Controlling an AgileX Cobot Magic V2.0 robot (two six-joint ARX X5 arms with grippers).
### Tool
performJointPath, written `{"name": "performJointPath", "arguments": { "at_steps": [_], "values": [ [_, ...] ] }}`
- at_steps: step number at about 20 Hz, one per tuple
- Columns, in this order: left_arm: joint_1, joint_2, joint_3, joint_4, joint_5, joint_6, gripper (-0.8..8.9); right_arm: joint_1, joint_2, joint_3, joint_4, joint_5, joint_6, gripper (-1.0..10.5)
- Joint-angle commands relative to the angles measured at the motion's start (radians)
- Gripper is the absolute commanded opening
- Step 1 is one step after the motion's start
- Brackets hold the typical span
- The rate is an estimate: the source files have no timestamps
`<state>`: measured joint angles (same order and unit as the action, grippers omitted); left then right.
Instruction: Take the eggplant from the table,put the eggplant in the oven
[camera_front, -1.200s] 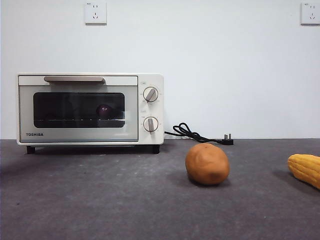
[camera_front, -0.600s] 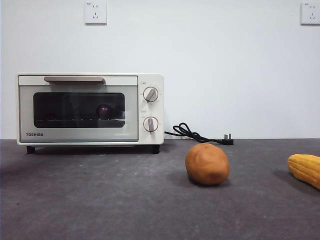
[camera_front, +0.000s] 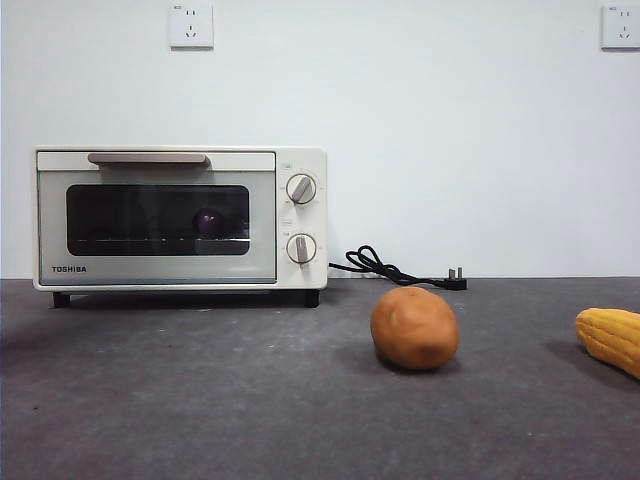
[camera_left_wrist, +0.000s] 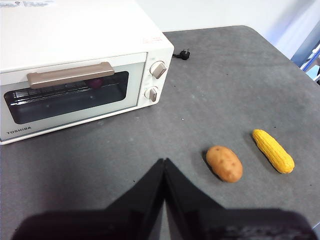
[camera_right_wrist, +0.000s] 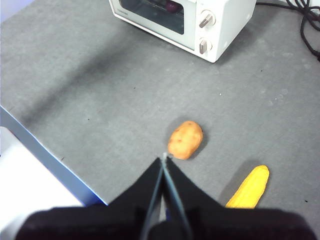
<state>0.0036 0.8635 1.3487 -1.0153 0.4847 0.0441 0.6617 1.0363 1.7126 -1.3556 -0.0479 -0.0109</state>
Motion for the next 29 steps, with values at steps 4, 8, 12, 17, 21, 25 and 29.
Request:
{"name": "performJointPath", "arguments": {
  "at_steps": [4, 8, 12, 17, 21, 25, 29],
  "values": [
    [-0.003, -0.002, -0.002, -0.020, 0.011, 0.004, -0.04, 0.000, 0.019, -0.005, -0.025, 0.016, 0.010, 0.0],
    [-0.003, -0.002, 0.003, 0.018, 0.020, 0.003, -0.04, 0.000, 0.035, -0.005, -0.025, 0.019, 0.010, 0.0],
    [-0.003, -0.013, 0.003, 0.105, 0.019, 0.032, -0.04, 0.000, 0.047, -0.005, -0.025, 0.031, 0.010, 0.0],
    [-0.005, -0.046, 0.002, 0.249, -0.029, 0.181, -0.04, 0.000, 0.057, -0.005, -0.025, 0.052, 0.009, 0.0],
    [-0.005, -0.150, -0.024, 0.374, -0.039, 0.304, -0.04, 0.000, 0.068, -0.005, -0.025, 0.057, 0.010, 0.0],
    [-0.003, -0.320, -0.239, 0.697, -0.104, 0.296, -0.04, 0.000, 0.078, -0.005, -0.025, 0.057, 0.010, 0.0],
    [-0.002, -0.468, -0.531, 0.869, -0.230, 0.221, -0.04, 0.000, 0.081, -0.005, -0.025, 0.056, 0.010, 0.0]
  ]
}}
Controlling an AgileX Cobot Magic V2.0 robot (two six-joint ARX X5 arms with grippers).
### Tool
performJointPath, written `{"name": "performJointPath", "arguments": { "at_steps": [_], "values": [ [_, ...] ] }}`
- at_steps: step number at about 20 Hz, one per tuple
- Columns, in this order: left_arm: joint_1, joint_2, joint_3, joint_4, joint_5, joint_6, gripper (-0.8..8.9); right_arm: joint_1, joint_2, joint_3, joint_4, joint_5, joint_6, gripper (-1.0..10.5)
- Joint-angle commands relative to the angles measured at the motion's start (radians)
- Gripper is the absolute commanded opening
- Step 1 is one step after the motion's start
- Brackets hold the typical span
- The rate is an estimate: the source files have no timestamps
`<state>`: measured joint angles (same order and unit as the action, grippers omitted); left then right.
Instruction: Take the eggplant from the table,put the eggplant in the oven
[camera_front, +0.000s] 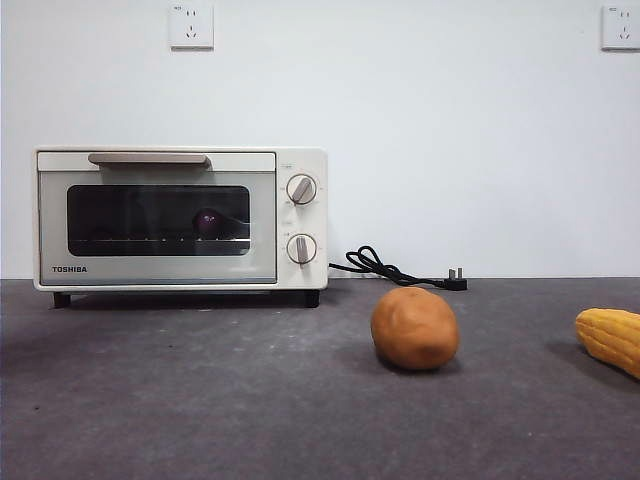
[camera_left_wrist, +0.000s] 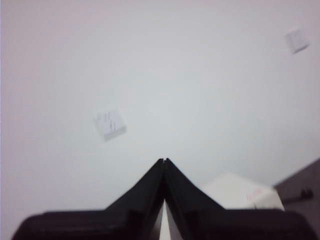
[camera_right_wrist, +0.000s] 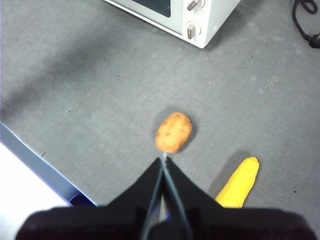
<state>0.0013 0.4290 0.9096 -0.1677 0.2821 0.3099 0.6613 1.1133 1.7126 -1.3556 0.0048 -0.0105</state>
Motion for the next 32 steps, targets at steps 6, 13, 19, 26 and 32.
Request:
{"name": "performJointPath", "arguments": {
  "at_steps": [6, 13, 19, 26, 32],
  "values": [
    [0.003, -0.169, -0.454, 0.051, -0.140, -0.134, -0.04, 0.000, 0.004, -0.005, -0.025, 0.004, 0.009, 0.0],
    [0.005, -0.395, -0.776, 0.106, -0.209, -0.248, -0.04, 0.000, 0.004, -0.005, -0.025, 0.004, 0.009, 0.0],
    [0.014, -0.425, -0.903, 0.055, -0.220, -0.333, -0.04, 0.000, 0.004, -0.005, -0.025, 0.004, 0.009, 0.0],
    [0.014, -0.425, -0.903, -0.004, -0.230, -0.356, -0.03, 0.000, 0.004, -0.005, -0.025, 0.004, 0.009, 0.0],
    [0.014, -0.412, -0.902, 0.003, -0.230, -0.363, -0.03, 0.000, 0.004, -0.005, -0.025, 0.004, 0.009, 0.0]
  ]
}}
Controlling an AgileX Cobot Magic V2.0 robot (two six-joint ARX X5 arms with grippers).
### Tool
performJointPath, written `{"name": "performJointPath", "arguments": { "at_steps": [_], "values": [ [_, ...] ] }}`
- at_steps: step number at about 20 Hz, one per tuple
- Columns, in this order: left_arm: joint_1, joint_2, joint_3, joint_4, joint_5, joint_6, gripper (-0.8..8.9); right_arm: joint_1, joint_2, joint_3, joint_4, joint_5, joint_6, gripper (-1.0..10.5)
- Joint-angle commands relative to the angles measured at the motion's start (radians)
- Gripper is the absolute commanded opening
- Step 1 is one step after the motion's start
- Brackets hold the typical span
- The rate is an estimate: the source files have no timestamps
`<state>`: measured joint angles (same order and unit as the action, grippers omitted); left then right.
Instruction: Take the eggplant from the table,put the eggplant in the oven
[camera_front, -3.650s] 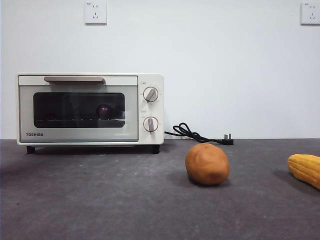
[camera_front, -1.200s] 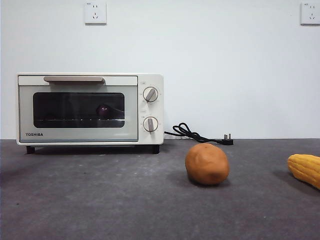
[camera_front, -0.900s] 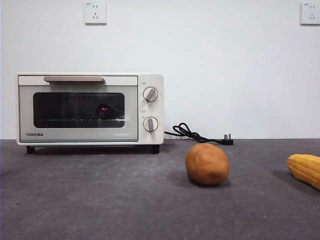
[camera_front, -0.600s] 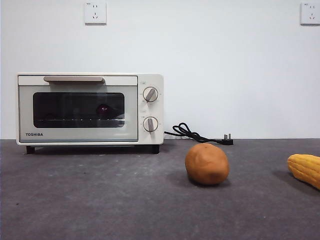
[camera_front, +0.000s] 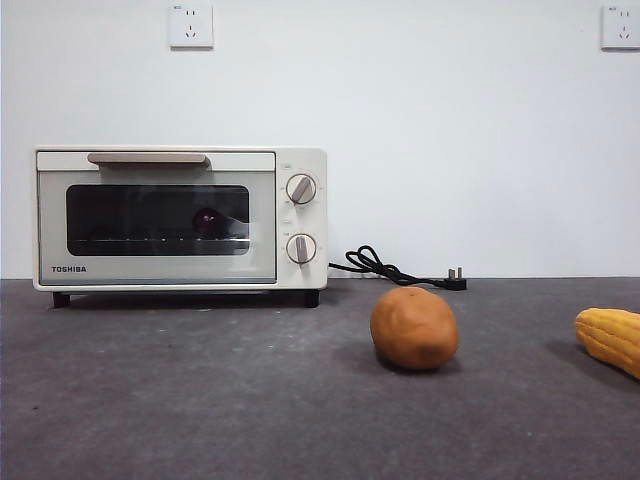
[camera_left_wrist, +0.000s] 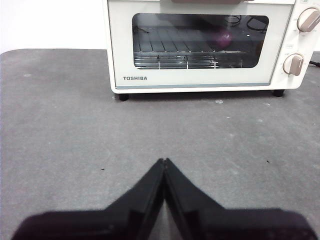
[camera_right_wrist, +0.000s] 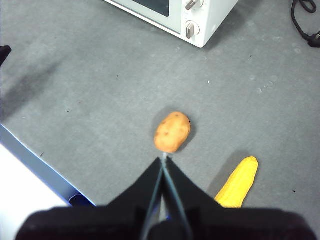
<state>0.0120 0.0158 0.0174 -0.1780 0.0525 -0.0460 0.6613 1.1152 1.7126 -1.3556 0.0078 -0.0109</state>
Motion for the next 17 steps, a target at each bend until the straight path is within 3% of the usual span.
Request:
{"name": "performJointPath", "arguments": {
  "at_steps": [1, 12, 15, 17],
  "values": [
    [0.003, 0.003, -0.010, 0.013, -0.001, -0.007, -0.04, 0.000, 0.002, -0.005, -0.025, 0.001, 0.010, 0.0],
    [0.003, 0.006, -0.010, 0.013, -0.001, -0.007, -0.04, 0.000, 0.002, -0.005, -0.025, 0.001, 0.005, 0.0],
    [0.003, 0.006, -0.010, 0.013, 0.000, -0.007, -0.03, -0.064, -0.015, -0.005, -0.022, 0.083, -0.105, 0.0],
    [0.003, 0.006, -0.010, 0.013, -0.001, -0.007, -0.03, -0.154, -0.049, -0.005, 0.035, 0.051, -0.124, 0.0]
  ]
}}
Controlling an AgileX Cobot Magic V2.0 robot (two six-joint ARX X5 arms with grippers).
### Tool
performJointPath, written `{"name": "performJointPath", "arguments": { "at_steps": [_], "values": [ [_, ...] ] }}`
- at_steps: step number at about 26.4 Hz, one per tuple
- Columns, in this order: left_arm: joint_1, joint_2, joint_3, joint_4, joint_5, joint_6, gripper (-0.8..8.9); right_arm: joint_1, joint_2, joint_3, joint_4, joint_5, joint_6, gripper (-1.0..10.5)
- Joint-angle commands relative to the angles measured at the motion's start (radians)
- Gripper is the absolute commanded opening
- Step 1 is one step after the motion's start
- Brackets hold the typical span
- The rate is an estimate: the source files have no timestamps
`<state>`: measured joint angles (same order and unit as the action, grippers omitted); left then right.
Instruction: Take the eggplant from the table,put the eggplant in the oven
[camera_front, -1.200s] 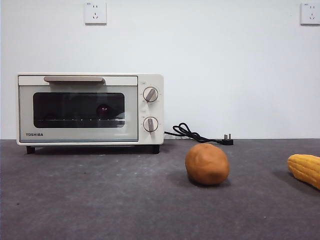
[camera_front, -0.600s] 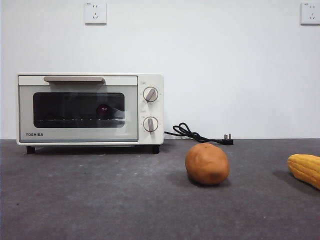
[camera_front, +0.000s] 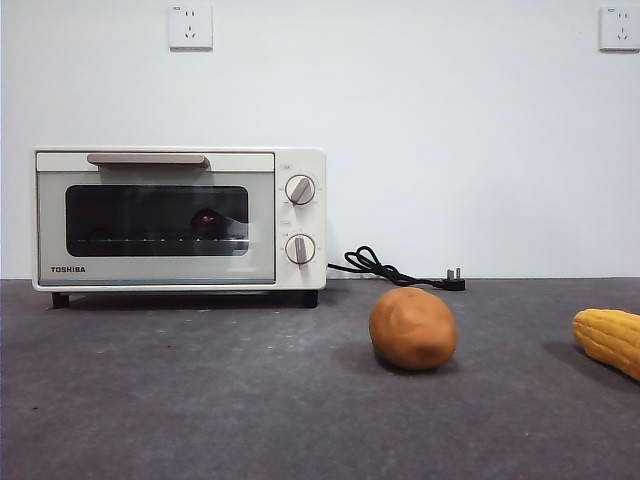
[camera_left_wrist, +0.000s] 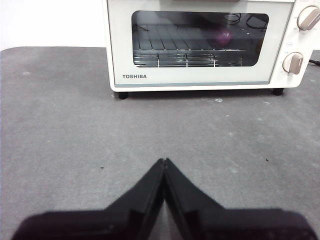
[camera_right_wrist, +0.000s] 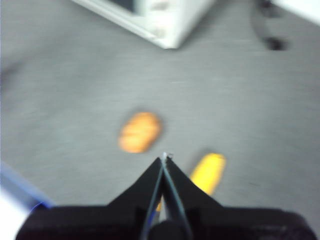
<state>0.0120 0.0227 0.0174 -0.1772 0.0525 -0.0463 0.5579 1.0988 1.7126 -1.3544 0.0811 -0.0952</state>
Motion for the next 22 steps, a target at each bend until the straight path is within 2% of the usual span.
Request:
{"name": "performJointPath", "arguments": {
  "at_steps": [1, 3, 4, 8, 12, 16, 22],
  "values": [
    [0.003, 0.000, -0.010, 0.013, -0.001, -0.007, -0.03, -0.106, -0.061, -0.005, 0.081, -0.106, -0.032, 0.0],
    [0.003, 0.000, -0.010, 0.013, -0.001, -0.007, -0.03, -0.211, -0.122, -0.005, 0.141, -0.252, -0.017, 0.0],
    [0.003, 0.000, -0.010, 0.013, -0.001, -0.007, -0.03, -0.262, -0.156, -0.005, 0.155, -0.264, -0.018, 0.0],
    [0.003, 0.000, -0.010, 0.013, 0.000, -0.007, -0.03, -0.423, -0.270, -0.007, 0.150, -0.172, -0.040, 0.0],
    [0.003, 0.000, -0.010, 0.013, 0.000, -0.007, -0.03, -0.525, -0.364, -0.010, 0.149, -0.167, -0.037, 0.0],
    [0.003, 0.000, -0.010, 0.013, -0.001, -0.007, -0.04, -0.592, -0.445, -0.019, 0.150, -0.171, -0.037, 0.0],
    [0.003, 0.000, -0.010, 0.013, -0.001, -0.006, -0.03, -0.631, -0.546, -0.120, 0.170, -0.171, -0.037, 0.0]
  ]
}}
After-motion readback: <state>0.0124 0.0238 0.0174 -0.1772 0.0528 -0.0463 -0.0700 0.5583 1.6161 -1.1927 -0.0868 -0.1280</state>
